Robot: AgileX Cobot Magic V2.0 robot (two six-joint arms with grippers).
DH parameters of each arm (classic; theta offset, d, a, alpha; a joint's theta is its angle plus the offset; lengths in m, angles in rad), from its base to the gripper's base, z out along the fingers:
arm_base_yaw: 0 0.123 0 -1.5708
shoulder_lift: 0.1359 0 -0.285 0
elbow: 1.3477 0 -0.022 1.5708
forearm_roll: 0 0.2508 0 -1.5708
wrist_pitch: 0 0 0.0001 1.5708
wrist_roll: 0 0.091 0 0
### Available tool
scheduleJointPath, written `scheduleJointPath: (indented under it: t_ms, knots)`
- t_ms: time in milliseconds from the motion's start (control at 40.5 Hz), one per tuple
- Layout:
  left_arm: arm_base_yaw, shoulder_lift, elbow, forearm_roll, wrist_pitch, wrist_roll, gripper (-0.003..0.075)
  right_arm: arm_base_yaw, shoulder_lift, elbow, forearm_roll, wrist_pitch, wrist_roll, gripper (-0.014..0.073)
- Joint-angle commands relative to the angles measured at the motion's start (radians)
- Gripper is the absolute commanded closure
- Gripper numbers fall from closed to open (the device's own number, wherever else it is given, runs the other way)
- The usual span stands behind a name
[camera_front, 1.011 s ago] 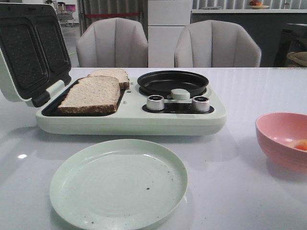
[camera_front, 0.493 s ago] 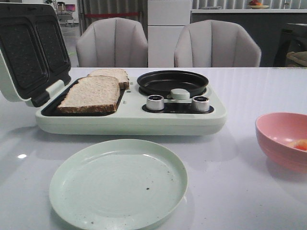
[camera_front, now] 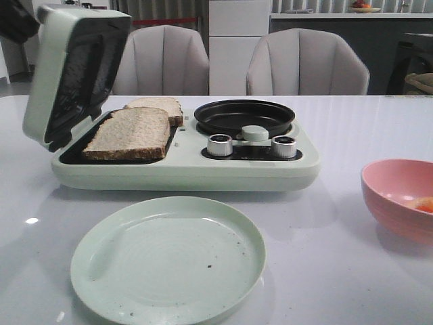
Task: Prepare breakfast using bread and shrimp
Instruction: 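Push the sandwich maker lid down closed with the left gripper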
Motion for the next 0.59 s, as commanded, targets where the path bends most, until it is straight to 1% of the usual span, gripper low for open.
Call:
scheduleJointPath:
  t_ms: [0, 148, 296, 469, 567]
  knots:
    - [-0.079, -0.095, -0.007, -0.019, -0.017, 0.042, 0.0622, 0.001, -0.001, -0.026, 0.008, -0.054, 0.001, 0.0053]
    - [-0.221, -0.163, 0.053, 0.116, -0.058, 0.042, 0.0622, 0.001, -0.001, -0.026, 0.008, -0.054, 0.001, 0.0053]
    - [-0.343, -0.255, 0.152, 0.166, -0.130, 0.042, 0.0622, 0.001, -0.001, -0.026, 0.008, -0.054, 0.001, 0.0053]
    - [-0.439, -0.395, 0.298, 0.201, -0.234, 0.042, 0.0622, 0.001, -0.001, -0.026, 0.008, -0.054, 0.001, 0.0053]
    - [-0.466, -0.493, 0.391, 0.226, -0.287, 0.042, 0.0622, 0.001, -0.001, -0.026, 0.008, -0.054, 0.001, 0.0053]
